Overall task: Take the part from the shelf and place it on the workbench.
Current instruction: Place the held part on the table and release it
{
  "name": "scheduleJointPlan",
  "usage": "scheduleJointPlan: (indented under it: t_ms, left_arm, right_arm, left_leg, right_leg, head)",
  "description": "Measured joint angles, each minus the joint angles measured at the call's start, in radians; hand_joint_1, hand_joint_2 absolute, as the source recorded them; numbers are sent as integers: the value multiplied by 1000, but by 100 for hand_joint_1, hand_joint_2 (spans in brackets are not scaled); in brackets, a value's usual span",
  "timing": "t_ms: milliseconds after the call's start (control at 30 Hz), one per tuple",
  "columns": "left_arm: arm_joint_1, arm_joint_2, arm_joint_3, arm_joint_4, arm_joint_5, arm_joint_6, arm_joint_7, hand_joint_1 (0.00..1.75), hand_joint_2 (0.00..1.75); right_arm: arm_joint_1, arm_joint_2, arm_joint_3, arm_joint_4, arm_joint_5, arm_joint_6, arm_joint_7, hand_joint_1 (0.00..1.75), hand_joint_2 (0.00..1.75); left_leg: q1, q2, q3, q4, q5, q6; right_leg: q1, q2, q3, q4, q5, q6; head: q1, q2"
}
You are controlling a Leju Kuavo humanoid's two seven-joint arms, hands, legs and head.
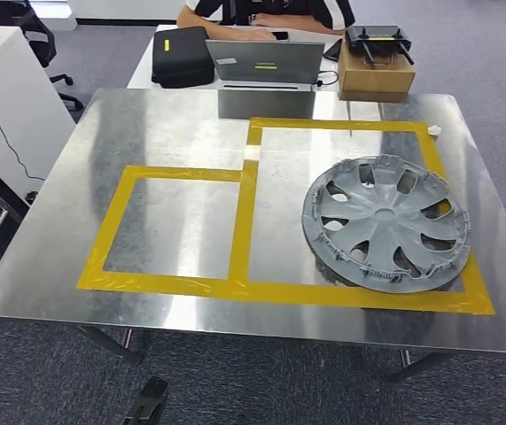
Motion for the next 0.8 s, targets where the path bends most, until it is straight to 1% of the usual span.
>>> scheduleJointPlan:
  t_ms: [33, 67, 100, 167, 233, 267, 300, 367, 467, 533, 600, 667, 733, 800]
  left_arm:
    - [3, 0, 5, 0, 0, 1, -3, 0, 0]
    - [6, 0, 8, 0, 0, 1, -4, 0, 0]
    - [9, 0, 10, 0, 0, 1, -5, 0, 0]
    - [13, 0, 18, 0, 0, 2, -6, 0, 0]
    - [16, 0, 22, 0, 0, 1, -7, 0, 0]
    - [17, 0, 23, 0, 0, 1, -7, 0, 0]
    - [18, 0, 23, 0, 0, 2, -7, 0, 0]
    - [19, 0, 24, 0, 0, 2, -7, 0, 0]
    - [20, 0, 25, 0, 0, 2, -6, 0, 0]
    - [22, 0, 27, 0, 0, 4, -2, 0, 0]
    - [26, -1, 30, 0, 0, 12, 6, 0, 87]
    - [32, -2, 37, 0, 0, 25, 18, 0, 175]
    - [38, -4, 49, 0, 0, 39, 30, 0, 175]
    - [42, -5, 61, 0, 0, 55, 42, 0, 175]
  right_arm:
    - [0, 56, -98, 4, -146, 13, -105, 0, 175]
    - [-10, 103, -198, 19, -277, 29, -187, 0, 175]
    - [-28, 141, -301, 46, -384, 43, -238, 0, 175]
    - [-83, 199, -490, 125, -514, 69, -272, 0, 175]
    - [-141, 241, -660, 219, -576, 98, -297, 0, 175]
    - [-163, 257, -730, 258, -589, 109, -309, 0, 175]
    - [-180, 270, -788, 289, -595, 116, -318, 0, 175]
    - [-207, 288, -869, 334, -593, 119, -314, 0, 175]
    - [-252, 307, -963, 400, -576, 115, -248, 0, 175]
    - [-305, 313, -1037, 479, -598, 140, -189, 0, 175]
    - [-370, 314, -1131, 600, -637, 175, -141, 0, 175]
    - [-428, 314, -1226, 761, -666, 181, -105, 0, 175]
    - [-477, 312, -1304, 955, -672, 138, -73, 0, 175]
    - [-514, 309, -1357, 1166, -657, 66, -39, 0, 175]
  left_leg:
    - [0, 0, 0, 0, 0, 0]
    - [0, 0, 1, 0, -1, 0]
    - [0, 0, 1, 0, -1, 0]
    - [0, 1, 2, 0, -1, 0]
    - [-1, 0, 3, 0, -1, 1]
    - [-1, 0, 3, 0, -1, 1]
    - [-2, 0, 4, 0, -1, 1]
    - [-2, 0, 5, 0, -1, 2]
    - [-1, 0, 7, 0, -2, 2]
    - [0, 1, 7, 0, -2, 1]
    - [0, 1, 7, 0, -2, 1]
    - [0, 1, 8, 0, -2, 1]
    - [1, 1, 8, 0, -2, 1]
    - [1, 1, 8, 0, -2, 1]
  right_leg:
    - [0, 0, 0, 0, 0, 0]
    - [0, 0, 1, 0, 0, 0]
    - [0, 0, 1, 0, -1, 0]
    - [0, 0, 2, 0, -1, 0]
    - [-1, 0, 3, 0, -1, 1]
    - [-1, 0, 4, 0, -1, 1]
    - [-2, 0, 5, 0, -1, 1]
    - [-2, 0, 6, 0, -1, 2]
    - [-1, 1, 7, 0, -1, 2]
    - [0, 1, 7, 0, -1, 2]
    - [0, 1, 7, 0, -1, 2]
    - [0, 1, 8, 0, -1, 2]
    - [0, 2, 8, 0, -1, 2]
    - [1, 2, 9, 0, -2, 1]
  head:
    - [0, 0]
    - [0, 0]
    - [0, 0]
    - [0, 0]
    - [1, 0]
    - [0, 0]
    - [0, 0]
    - [0, 0]
    - [0, 0]
    - [0, 0]
    - [0, 0]
    - [0, 0]
    - [0, 0]
    - [0, 0]
